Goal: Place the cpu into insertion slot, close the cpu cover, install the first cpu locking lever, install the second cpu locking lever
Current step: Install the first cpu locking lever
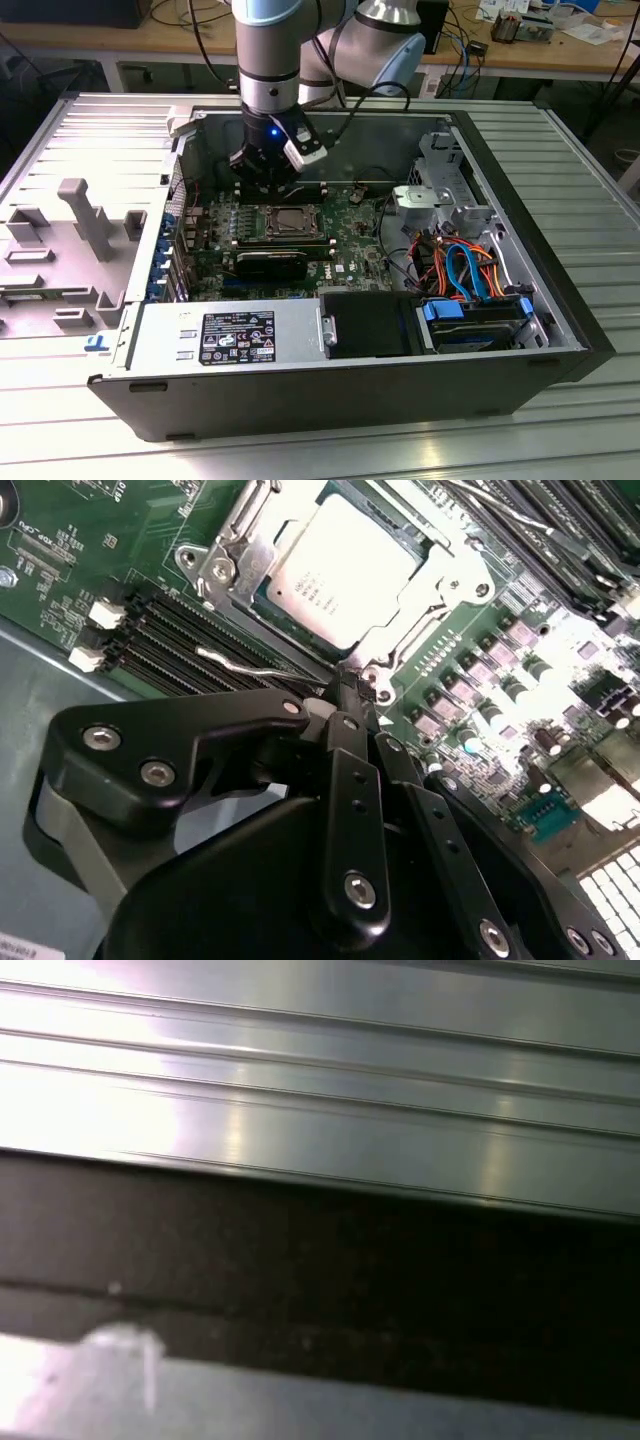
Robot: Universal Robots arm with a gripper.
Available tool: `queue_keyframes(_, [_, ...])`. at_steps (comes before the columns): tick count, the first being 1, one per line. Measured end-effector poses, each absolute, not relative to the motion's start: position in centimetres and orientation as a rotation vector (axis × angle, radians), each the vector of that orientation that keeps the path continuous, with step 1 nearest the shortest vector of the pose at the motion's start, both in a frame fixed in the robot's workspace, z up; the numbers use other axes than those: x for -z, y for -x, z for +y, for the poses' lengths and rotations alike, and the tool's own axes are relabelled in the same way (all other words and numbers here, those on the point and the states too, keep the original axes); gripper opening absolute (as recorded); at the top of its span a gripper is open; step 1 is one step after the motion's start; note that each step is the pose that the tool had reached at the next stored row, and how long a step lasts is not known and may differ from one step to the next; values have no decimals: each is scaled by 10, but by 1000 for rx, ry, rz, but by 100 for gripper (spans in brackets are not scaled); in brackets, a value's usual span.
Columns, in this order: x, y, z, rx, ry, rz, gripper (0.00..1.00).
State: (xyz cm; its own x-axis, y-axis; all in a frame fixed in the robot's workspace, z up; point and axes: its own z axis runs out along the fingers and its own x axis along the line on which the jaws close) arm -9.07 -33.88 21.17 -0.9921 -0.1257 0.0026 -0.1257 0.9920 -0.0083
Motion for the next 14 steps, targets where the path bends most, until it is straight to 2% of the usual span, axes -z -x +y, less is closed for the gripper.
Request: queue_keyframes(14, [-204, 74, -338, -18, -209, -3132, 11])
